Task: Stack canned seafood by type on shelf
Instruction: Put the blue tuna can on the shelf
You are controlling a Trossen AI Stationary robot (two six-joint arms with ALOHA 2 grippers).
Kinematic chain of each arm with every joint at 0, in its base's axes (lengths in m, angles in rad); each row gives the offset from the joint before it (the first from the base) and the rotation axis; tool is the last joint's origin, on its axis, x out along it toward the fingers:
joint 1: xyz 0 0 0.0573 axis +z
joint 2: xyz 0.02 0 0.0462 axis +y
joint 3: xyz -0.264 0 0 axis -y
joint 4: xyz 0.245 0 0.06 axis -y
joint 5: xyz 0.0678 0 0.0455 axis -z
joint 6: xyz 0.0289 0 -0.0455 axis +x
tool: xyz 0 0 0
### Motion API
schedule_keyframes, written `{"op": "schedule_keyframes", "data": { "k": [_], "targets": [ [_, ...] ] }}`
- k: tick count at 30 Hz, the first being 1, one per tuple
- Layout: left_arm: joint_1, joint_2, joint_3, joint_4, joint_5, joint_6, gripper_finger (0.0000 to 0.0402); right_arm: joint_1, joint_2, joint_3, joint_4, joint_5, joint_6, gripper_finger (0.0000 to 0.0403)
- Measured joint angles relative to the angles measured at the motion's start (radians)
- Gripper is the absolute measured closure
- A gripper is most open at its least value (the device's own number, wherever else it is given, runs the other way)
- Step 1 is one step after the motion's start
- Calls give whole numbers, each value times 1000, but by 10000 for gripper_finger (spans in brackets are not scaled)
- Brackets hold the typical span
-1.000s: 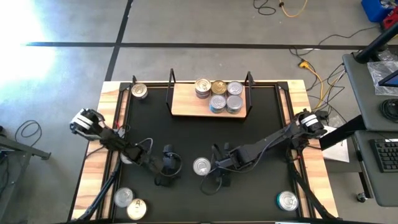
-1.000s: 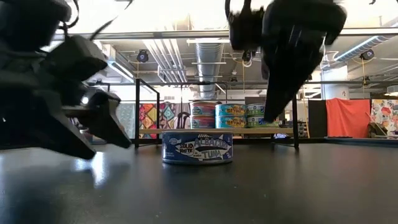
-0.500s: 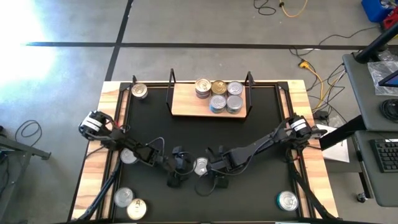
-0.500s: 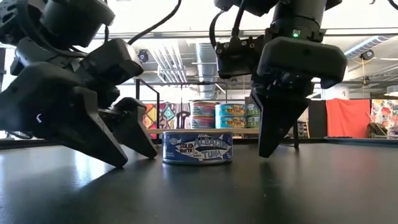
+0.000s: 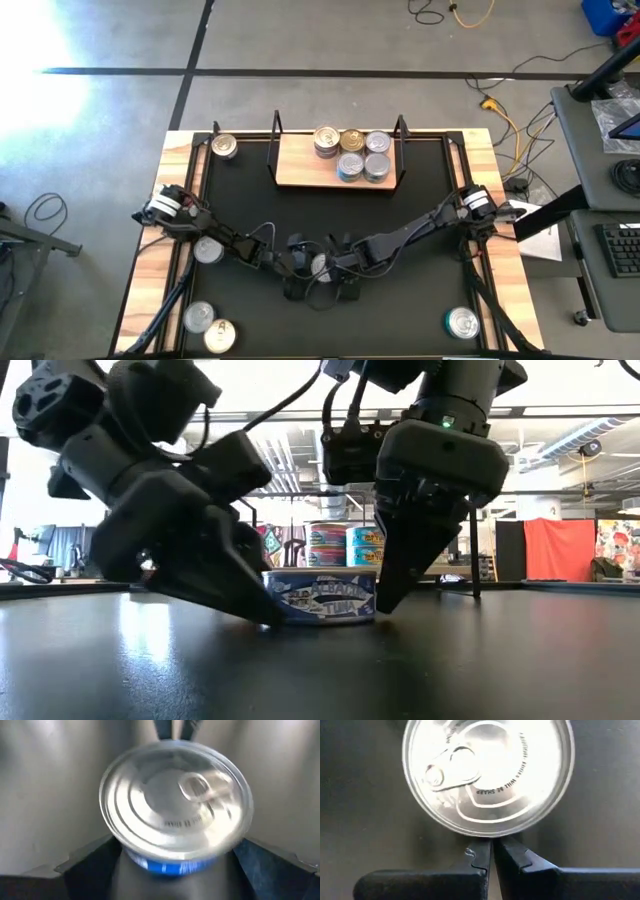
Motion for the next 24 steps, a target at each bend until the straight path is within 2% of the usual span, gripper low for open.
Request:
{"op": "schedule_keyframes", "data": {
  "k": [8, 18, 24],
  "targets": [
    [8, 41, 67, 3, -7, 60, 14, -17, 18, 6, -8, -13, -8, 390],
    [13, 46, 61, 65, -11, 67, 14, -55, 21, 20, -16, -19, -7, 390],
    [13, 50, 55, 142, -59, 52, 14, -54, 21, 25, -39, -40, 15, 390]
  ]
}}
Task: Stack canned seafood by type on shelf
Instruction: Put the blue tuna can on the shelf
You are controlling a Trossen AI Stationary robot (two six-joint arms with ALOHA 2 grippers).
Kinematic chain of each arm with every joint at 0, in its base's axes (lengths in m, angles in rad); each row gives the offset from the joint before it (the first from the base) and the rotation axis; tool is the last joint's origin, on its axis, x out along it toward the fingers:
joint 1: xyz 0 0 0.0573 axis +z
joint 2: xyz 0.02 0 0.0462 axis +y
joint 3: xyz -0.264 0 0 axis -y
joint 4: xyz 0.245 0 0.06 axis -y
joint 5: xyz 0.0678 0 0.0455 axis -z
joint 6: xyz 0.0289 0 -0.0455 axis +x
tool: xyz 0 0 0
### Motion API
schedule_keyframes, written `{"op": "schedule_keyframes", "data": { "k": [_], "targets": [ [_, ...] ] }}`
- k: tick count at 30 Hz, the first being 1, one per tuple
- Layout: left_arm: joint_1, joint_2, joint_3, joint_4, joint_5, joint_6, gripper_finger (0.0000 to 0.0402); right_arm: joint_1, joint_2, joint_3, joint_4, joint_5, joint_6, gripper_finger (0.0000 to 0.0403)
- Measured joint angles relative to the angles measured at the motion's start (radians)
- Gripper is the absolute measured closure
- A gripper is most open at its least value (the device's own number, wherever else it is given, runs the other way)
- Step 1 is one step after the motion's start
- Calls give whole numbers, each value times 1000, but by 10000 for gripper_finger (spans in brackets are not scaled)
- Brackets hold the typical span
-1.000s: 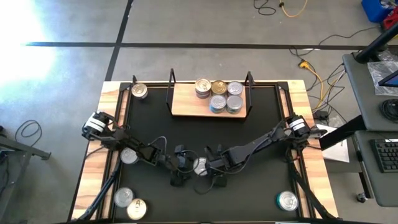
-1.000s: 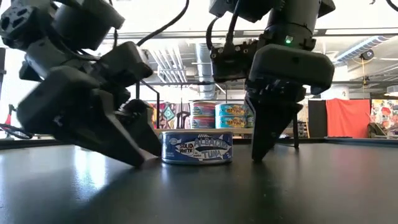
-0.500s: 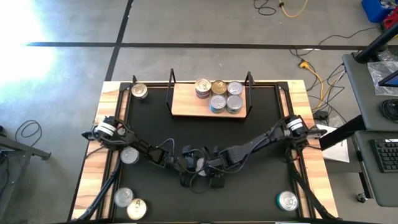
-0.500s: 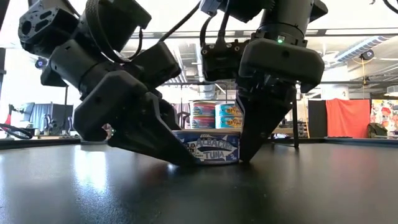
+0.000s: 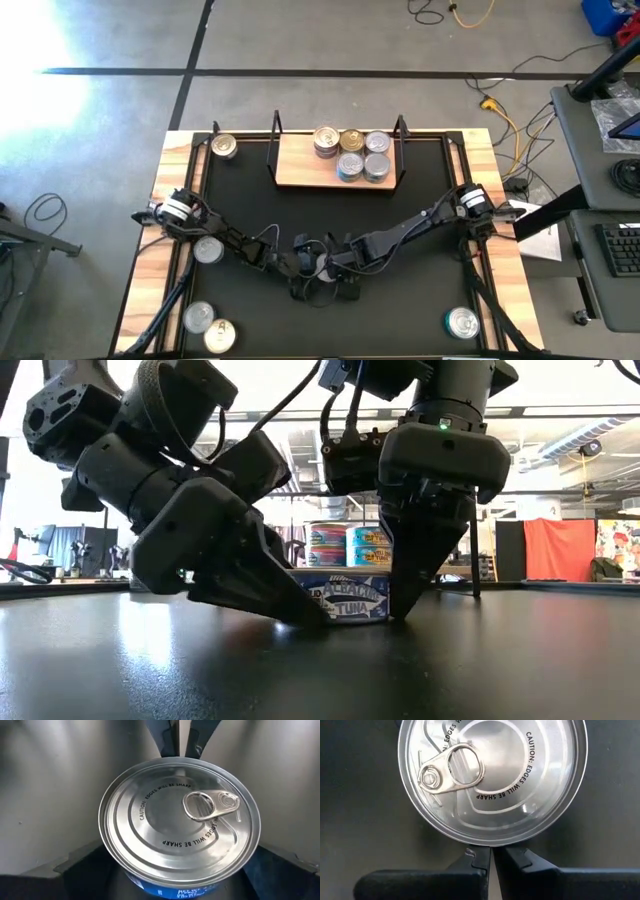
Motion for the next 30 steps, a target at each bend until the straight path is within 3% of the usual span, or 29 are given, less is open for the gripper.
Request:
{"op": "schedule_keyframes", "data": {
  "k": [11, 20, 26, 30],
  "targets": [
    [0, 5, -5, 51, -68, -97, 47, 10, 1, 53, -114, 33, 3, 390],
    [-37, -16, -41, 89, -143, -223, 52, 9, 0, 105, -211, 45, 9, 390],
    [-74, -152, -170, 73, -281, -343, 53, 9, -44, 160, -267, 33, 16, 390],
    [-70, -283, -217, -26, -413, -329, 54, 3, -96, 223, -316, 47, 22, 390]
  ]
}}
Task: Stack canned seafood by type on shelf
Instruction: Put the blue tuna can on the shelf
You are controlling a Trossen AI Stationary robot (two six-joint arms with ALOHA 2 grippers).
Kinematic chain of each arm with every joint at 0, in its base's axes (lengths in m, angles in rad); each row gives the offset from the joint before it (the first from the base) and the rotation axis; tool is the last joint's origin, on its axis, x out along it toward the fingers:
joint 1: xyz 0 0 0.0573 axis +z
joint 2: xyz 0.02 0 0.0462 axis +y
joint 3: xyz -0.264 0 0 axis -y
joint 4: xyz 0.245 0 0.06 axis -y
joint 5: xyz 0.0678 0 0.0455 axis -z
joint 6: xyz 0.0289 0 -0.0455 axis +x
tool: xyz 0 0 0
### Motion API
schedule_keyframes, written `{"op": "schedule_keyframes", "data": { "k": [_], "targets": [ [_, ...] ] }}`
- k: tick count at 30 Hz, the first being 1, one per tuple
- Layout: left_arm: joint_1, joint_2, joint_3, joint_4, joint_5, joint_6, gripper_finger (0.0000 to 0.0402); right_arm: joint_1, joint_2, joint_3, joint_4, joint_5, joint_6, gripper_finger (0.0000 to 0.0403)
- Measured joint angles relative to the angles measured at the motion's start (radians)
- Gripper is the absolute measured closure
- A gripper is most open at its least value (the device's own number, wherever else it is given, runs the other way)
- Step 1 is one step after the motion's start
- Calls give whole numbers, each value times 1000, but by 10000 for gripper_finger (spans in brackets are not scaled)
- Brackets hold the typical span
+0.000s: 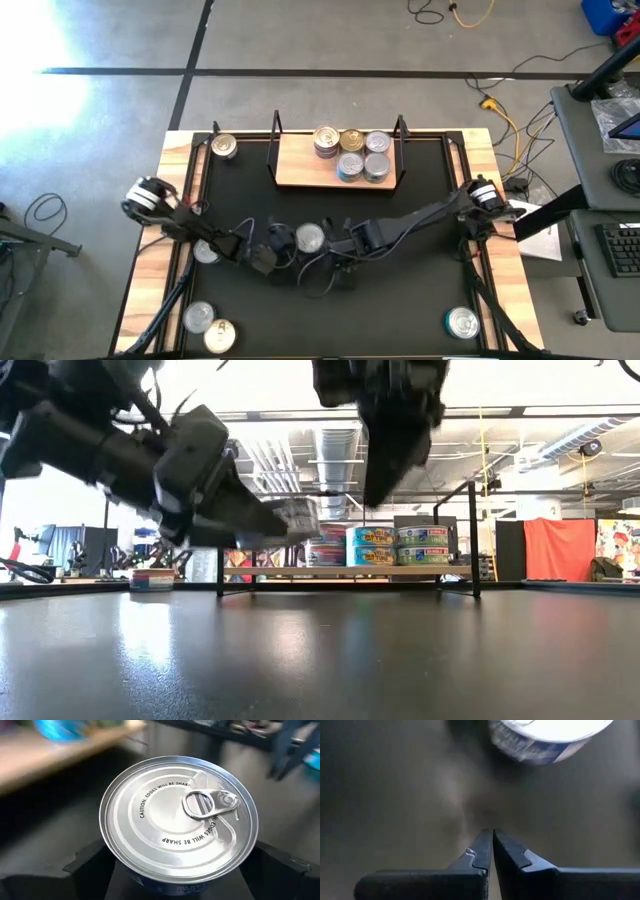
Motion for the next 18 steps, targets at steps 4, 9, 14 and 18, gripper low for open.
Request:
{"op": "schedule_keyframes", "data": {
  "k": [4, 9, 14, 18],
  "targets": [
    [43, -74, 0, -87, -92, 93, 53, -15, -38, 66, -48, 100, -7, 390],
    [168, -81, 45, -92, -132, 114, 53, -63, -72, 121, -19, 254, -143, 390],
    [295, -46, 116, -92, -129, 168, 52, -201, -74, 124, -10, 203, -390, 390],
    [381, -7, 162, -105, -96, 232, 52, -313, -96, 124, 12, 121, -612, 390]
  ]
}}
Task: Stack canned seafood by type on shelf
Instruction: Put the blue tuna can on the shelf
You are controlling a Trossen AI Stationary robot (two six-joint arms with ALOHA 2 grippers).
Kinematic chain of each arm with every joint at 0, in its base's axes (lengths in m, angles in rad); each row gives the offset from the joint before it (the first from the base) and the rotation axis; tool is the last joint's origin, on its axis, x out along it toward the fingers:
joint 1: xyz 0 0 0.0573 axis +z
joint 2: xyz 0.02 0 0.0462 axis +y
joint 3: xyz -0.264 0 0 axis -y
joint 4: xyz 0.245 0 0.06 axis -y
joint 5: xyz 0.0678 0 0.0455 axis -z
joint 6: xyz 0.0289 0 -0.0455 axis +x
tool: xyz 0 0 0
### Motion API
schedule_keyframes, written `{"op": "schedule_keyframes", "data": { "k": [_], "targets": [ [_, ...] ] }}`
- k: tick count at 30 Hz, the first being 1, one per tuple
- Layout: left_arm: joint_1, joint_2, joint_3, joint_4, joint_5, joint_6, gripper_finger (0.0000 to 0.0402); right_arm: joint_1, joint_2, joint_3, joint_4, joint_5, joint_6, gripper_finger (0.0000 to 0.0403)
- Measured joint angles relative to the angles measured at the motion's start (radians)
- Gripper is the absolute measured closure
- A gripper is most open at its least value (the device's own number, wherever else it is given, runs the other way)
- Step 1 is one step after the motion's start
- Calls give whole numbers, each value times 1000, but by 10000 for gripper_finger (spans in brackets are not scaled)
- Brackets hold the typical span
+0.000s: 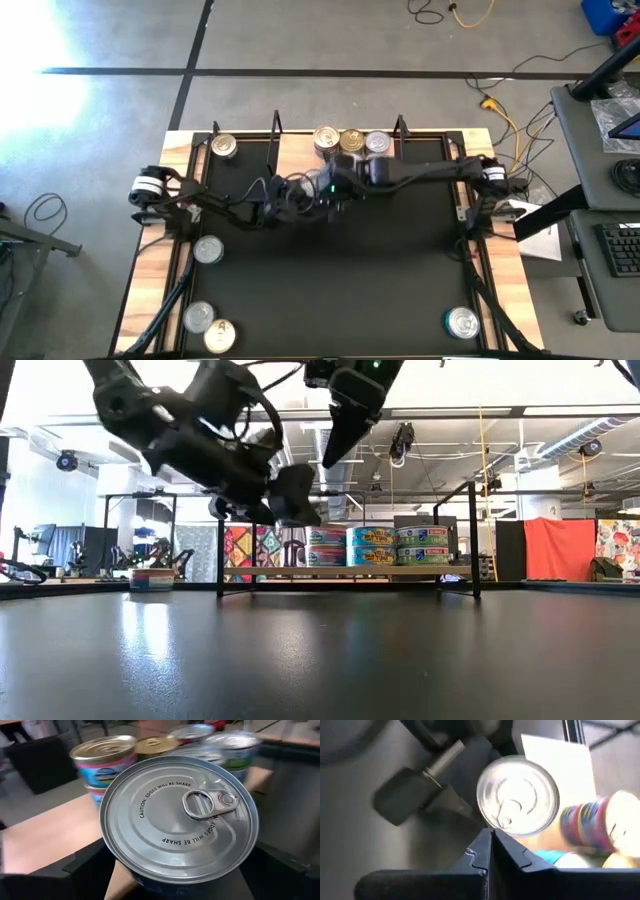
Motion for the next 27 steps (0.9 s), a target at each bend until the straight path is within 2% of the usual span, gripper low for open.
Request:
{"op": "schedule_keyframes", "data": {
  "k": [4, 9, 11, 15, 20, 27],
  "targets": [
    [69, 38, 38, -14, 24, -21, 52, -124, -7, -7, 27, -156, -177, 390],
    [111, 112, 87, -24, 74, -22, 51, -252, 8, -33, 122, -286, -273, 390],
    [115, 141, 112, -26, 116, -22, 51, -276, 26, -43, 152, -325, -303, 390],
    [114, 189, 160, -96, 131, -51, 51, -299, 73, -60, 192, -409, -334, 390],
    [114, 197, 186, -189, 89, -138, 51, -306, 108, -85, 211, -438, -343, 390],
    [126, 192, 186, -172, 46, -166, 36, -336, 136, -96, 303, -440, -349, 390]
  ]
}}
